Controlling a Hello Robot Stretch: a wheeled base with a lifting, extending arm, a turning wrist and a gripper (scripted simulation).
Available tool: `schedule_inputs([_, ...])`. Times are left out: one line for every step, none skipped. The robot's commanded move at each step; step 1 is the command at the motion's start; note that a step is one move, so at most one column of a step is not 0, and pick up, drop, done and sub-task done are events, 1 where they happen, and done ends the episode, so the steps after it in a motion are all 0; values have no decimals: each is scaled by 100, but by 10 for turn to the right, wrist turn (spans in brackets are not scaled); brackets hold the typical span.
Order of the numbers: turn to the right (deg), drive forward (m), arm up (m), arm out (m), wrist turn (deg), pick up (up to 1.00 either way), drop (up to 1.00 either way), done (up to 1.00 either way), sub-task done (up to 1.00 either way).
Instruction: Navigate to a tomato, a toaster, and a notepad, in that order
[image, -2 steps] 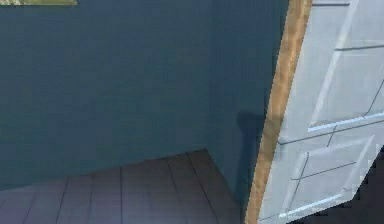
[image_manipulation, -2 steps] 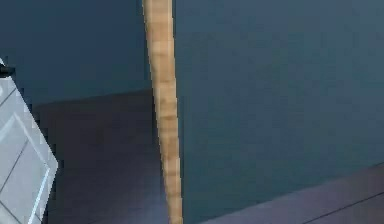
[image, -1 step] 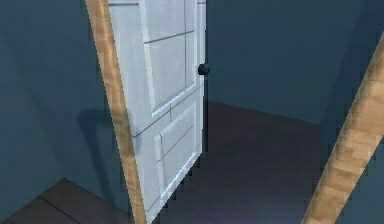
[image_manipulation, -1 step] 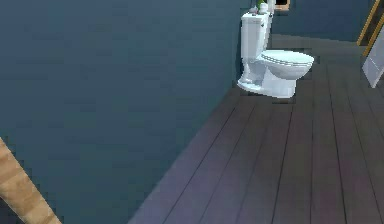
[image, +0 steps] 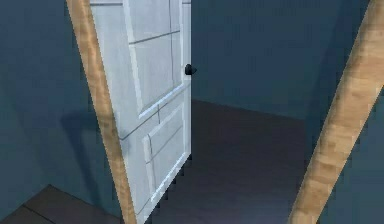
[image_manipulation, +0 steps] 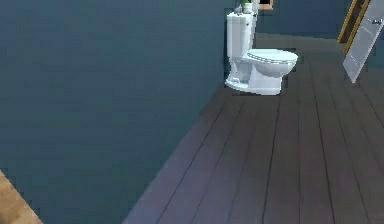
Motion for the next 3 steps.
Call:
schedule_inputs([0,5,0,0,0,0,0,0,0])
schedule_inputs([-150,0,0,0,0,0,0,0,0])
schedule_inputs([0,40,0,0,0,0,0,0,0])
